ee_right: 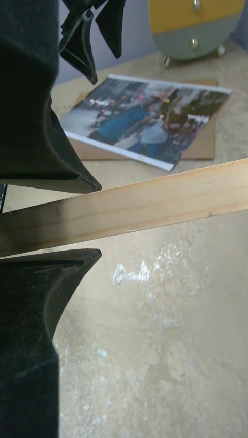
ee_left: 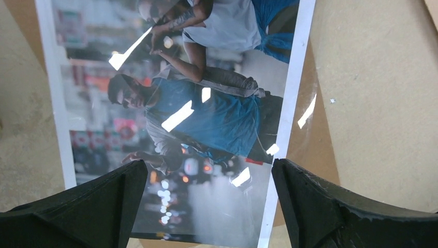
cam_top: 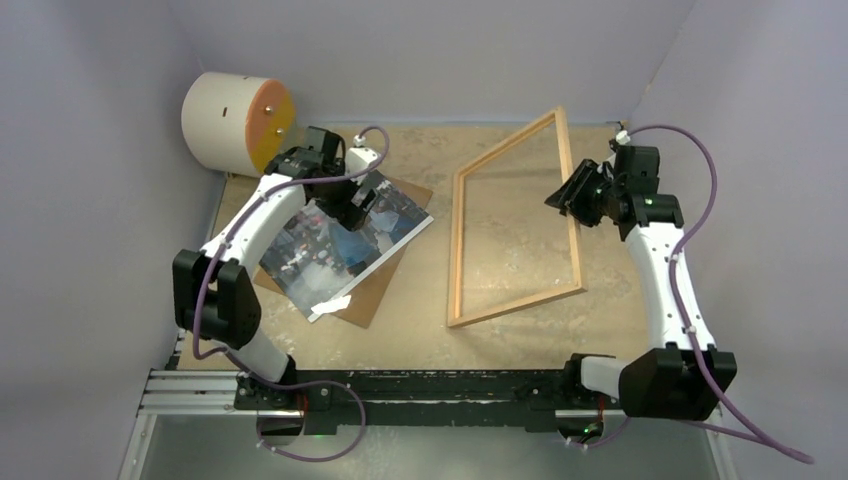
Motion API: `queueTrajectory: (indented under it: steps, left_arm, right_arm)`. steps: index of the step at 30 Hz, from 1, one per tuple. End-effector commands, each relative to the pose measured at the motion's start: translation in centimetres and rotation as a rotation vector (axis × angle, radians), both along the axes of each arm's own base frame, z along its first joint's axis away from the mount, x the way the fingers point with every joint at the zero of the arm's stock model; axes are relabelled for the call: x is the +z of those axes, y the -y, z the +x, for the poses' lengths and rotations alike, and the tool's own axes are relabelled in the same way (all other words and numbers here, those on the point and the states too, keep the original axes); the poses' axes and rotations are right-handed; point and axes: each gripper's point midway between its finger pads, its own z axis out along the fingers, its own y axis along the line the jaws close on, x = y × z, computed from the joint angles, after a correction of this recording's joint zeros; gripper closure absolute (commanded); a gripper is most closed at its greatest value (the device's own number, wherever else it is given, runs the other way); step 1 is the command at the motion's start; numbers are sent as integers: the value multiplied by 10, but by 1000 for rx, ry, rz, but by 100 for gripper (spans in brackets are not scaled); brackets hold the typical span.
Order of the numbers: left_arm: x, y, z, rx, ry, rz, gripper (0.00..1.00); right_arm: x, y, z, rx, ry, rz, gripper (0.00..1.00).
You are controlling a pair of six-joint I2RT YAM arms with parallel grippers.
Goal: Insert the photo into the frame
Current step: Turn over the photo frame at the center of the board.
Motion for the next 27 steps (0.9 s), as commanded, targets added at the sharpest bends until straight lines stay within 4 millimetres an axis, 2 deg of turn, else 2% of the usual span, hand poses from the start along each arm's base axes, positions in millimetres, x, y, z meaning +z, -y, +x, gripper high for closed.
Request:
queueTrajectory:
  steps: [1, 7, 14, 22, 27]
  left_arm:
    - [-15, -2, 7, -11, 16, 63, 0]
    - [-31, 4, 7, -43, 11, 88, 0]
    - [-56, 13, 16, -62, 35, 159, 0]
    - [-81, 22, 27, -80, 74, 264, 0]
    - [-95, 37, 28, -106, 81, 301, 0]
  right_arm:
    - [-15, 17, -8, -15, -23, -127, 57]
    - [-47, 23, -11, -20, -100, -188, 64]
    - [-87, -2, -13, 68, -193, -303, 65]
    - [-113, 11, -13, 45, -248, -405, 67]
    - [-132, 11, -13, 42, -298, -418, 61]
